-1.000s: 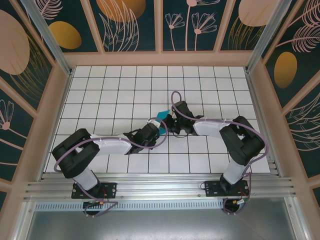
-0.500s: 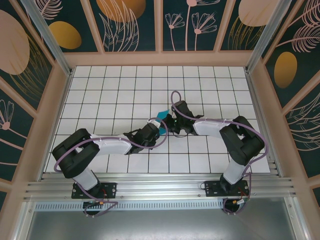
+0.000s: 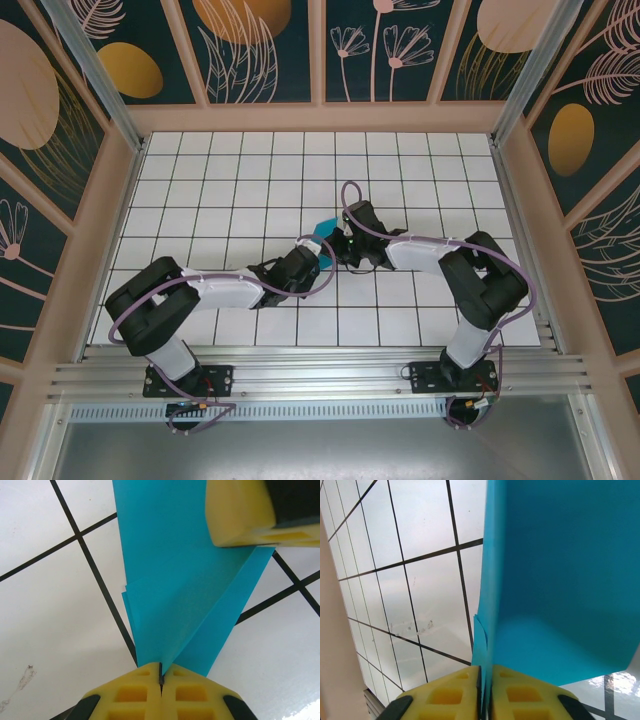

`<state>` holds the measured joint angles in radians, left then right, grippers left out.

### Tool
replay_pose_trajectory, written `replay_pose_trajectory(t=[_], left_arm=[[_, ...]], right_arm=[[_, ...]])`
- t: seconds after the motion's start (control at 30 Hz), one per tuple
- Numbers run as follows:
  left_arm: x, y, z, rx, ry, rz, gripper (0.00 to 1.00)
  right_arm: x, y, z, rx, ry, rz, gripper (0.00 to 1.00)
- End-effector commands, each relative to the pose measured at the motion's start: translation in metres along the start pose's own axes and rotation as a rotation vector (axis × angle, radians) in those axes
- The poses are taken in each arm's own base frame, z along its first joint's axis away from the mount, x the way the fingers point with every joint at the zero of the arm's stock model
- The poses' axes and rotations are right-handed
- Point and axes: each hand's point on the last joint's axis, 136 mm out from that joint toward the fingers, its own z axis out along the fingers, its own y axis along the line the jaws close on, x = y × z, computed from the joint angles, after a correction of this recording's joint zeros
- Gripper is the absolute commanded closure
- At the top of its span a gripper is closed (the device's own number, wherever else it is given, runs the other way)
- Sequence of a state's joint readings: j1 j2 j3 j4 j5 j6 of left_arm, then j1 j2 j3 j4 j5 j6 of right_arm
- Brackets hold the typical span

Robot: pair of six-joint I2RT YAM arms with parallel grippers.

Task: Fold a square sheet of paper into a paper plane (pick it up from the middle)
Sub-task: Fourth fold the wing at the center of the table.

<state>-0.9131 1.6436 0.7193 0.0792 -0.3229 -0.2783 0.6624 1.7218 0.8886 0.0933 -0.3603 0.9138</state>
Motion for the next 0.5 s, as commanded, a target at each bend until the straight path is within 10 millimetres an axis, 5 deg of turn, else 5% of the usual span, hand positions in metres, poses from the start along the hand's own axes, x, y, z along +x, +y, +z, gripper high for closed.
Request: replay_pose_trajectory(t=[0.0, 0.47], left_arm=[[-0.008, -0.004, -0.001, 0.013, -0.029, -0.013, 1.00], [-0.010, -0.033, -0.009, 0.271, -0.050, -0.163, 1.00]], right_arm=[[-0.006, 0.005, -0.004, 0.012, -0.011, -0.026, 0.82], [-0.021, -0.004, -0.073, -0.023, -0.168, -0.091, 0.52]])
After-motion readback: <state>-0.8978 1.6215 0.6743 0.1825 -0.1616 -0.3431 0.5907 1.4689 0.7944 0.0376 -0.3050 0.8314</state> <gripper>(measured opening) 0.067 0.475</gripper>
